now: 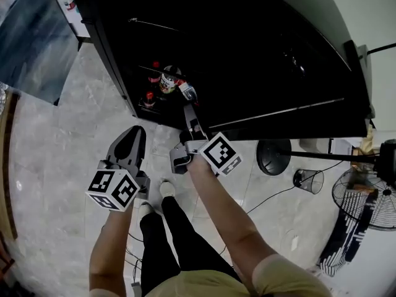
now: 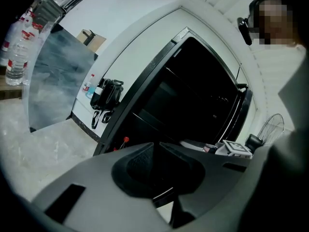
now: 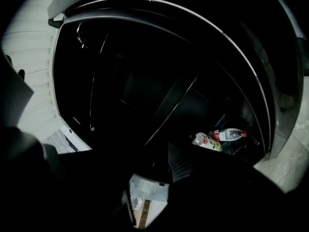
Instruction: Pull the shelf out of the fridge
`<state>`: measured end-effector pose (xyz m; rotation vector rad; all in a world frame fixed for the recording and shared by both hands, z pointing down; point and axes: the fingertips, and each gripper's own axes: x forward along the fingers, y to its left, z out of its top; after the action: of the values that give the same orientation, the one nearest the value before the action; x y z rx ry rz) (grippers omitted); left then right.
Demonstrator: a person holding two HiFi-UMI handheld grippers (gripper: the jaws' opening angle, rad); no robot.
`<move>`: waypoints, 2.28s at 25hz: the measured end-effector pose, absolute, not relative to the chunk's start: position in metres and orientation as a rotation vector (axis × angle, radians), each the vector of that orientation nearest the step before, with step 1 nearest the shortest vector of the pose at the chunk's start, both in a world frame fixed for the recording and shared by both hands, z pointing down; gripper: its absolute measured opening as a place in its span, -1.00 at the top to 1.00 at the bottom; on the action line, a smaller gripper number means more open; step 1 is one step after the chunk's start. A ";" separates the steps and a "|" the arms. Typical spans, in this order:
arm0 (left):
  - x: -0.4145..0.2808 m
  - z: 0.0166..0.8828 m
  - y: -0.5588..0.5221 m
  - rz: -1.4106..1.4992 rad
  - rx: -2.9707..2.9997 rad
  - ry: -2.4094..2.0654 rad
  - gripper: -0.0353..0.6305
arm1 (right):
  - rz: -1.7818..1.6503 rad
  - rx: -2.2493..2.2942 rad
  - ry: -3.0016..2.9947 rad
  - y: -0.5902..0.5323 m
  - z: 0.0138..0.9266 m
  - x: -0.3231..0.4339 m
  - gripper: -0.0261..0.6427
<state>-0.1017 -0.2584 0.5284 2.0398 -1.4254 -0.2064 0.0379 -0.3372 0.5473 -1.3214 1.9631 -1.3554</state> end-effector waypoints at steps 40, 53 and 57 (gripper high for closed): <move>-0.119 0.546 -0.319 -0.316 1.973 -1.415 0.53 | -1.275 -1.491 1.654 -0.409 0.562 0.077 0.68; -0.103 0.552 -0.332 -0.458 1.859 -1.268 0.50 | -1.311 -1.443 1.644 -0.380 0.563 0.071 0.70; -0.097 0.554 -0.338 -0.497 1.835 -1.237 0.46 | -1.314 -1.432 1.653 -0.375 0.563 0.070 0.70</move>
<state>-0.0965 -0.3382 0.5540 1.8349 -1.2371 -0.4969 0.0705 -0.3746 0.5628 -1.4322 1.6525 -1.3141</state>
